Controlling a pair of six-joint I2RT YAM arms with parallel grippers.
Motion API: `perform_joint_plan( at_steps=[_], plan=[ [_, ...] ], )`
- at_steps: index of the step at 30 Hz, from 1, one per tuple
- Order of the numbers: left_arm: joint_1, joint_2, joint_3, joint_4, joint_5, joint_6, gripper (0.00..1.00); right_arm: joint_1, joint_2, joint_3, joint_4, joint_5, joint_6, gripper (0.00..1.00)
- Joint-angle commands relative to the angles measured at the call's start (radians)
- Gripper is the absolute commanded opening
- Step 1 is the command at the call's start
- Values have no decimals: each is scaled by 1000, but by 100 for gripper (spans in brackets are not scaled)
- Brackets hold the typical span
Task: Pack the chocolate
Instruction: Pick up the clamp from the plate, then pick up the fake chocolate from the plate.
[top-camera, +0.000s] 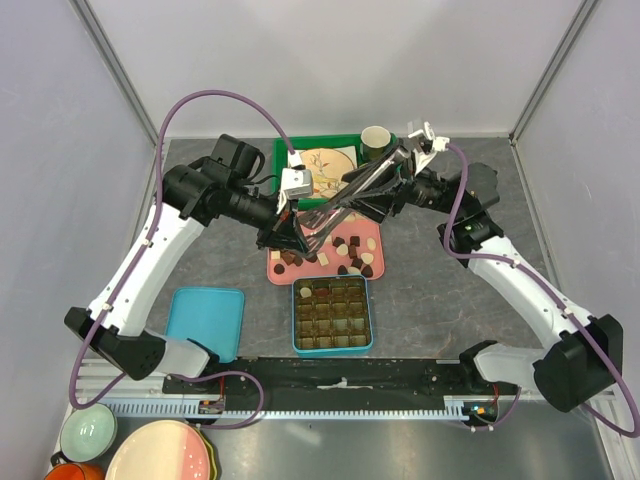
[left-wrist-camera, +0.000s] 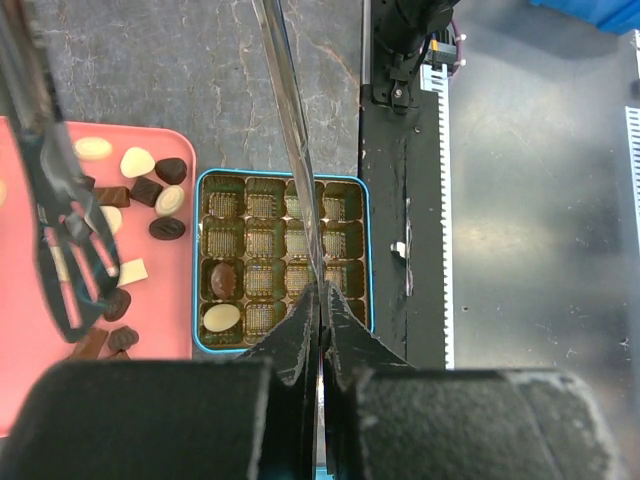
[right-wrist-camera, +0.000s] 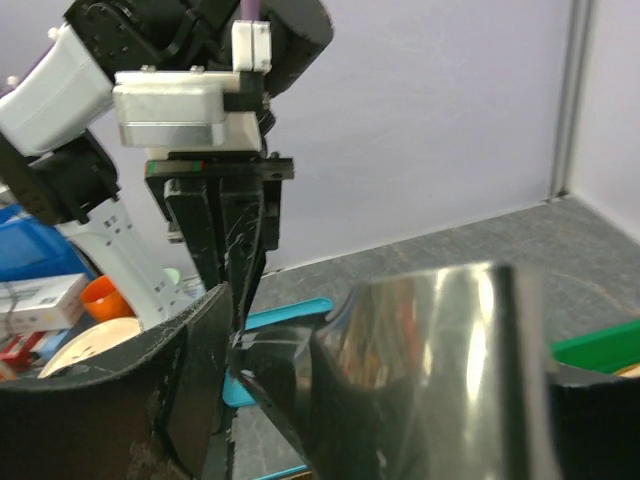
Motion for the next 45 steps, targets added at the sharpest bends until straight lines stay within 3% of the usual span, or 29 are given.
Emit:
perform_joint_plan(
  at_steps=[1, 9, 17, 24, 31, 33, 35, 36, 39, 45],
  plan=[
    [-3, -21, 2, 36, 5, -27, 2, 6, 20, -34, 126, -120, 85, 73],
    [-3, -27, 6, 39, 6, -27, 2, 6, 17, -47, 153, -128, 118, 68],
    [-6, -33, -9, 54, -15, -27, 1, 8, 34, -31, 195, -117, 174, 44],
    [-24, -47, -52, 91, -81, -27, 3, 6, 34, -83, 357, -68, 253, 29],
    [-24, -56, -40, 119, -144, -60, 24, 8, 20, -117, 411, -60, 260, 4],
    [-24, -59, -35, 120, -164, -65, 27, 6, 9, -119, 391, -59, 238, 4],
    [-24, -62, -35, 128, -195, -77, 49, 6, -4, -113, 336, -60, 207, 2],
    [-24, -64, -35, 133, -224, -85, 69, 6, -10, -111, 316, -60, 173, 1],
    [-24, -88, -38, 160, -305, -109, 99, 6, -37, -97, 223, -56, 116, 1],
    [-23, -119, -36, 179, -486, -157, 99, 8, -99, -25, -165, 58, -199, 0]
  ],
)
